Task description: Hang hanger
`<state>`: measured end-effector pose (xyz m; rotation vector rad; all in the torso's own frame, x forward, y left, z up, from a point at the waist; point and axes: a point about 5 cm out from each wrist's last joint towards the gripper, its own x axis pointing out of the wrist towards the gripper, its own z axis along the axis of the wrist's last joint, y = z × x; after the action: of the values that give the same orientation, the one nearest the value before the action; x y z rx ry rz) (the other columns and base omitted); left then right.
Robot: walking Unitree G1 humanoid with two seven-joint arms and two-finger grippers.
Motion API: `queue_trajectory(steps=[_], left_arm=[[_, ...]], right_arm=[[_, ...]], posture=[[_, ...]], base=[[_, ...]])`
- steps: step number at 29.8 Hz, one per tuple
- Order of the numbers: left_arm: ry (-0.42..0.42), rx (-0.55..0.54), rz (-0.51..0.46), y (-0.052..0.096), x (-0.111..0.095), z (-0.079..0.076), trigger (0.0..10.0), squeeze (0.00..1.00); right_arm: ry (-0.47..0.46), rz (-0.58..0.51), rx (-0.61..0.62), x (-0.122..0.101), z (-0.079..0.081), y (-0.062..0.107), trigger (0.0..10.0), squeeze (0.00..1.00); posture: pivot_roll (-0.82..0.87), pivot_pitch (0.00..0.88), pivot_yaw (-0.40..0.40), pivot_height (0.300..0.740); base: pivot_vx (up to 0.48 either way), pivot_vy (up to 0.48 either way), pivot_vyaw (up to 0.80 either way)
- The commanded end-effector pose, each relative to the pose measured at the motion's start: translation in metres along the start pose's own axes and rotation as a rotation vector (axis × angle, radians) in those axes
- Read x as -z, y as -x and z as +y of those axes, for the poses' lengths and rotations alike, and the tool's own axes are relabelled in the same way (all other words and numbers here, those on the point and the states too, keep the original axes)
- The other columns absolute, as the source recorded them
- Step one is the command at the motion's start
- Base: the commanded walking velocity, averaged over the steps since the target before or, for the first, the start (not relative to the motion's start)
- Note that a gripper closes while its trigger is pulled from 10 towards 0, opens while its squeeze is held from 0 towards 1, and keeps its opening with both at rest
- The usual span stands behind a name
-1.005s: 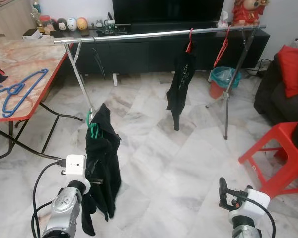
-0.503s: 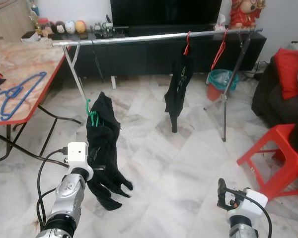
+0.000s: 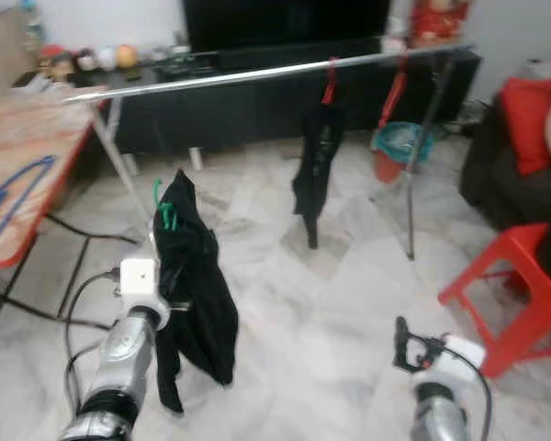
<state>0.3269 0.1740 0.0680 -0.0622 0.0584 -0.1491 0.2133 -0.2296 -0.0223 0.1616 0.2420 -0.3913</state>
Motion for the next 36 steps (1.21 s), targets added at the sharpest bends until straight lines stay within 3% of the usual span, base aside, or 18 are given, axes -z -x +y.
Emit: queue_trajectory(steps=[1,36], left_arm=[[-0.033,-0.055,-0.018,0.006,-0.005,0.022,10.0,0.0],[-0.027,-0.018,-0.014,0.002,-0.008,0.016,10.0,0.0]], right_arm=[[-0.019,-0.01,-0.052,-0.002,0.021,-0.003,10.0,0.0],[-0.005,-0.031,-0.07,-0.008,0.034,-0.007,10.0,0.0]], posture=[[-0.03,0.0,0.038,0.74],[-0.04,0.0,0.05,0.74]], base=[[0.3,0.0,0.0],[0.325,0.0,0.0]])
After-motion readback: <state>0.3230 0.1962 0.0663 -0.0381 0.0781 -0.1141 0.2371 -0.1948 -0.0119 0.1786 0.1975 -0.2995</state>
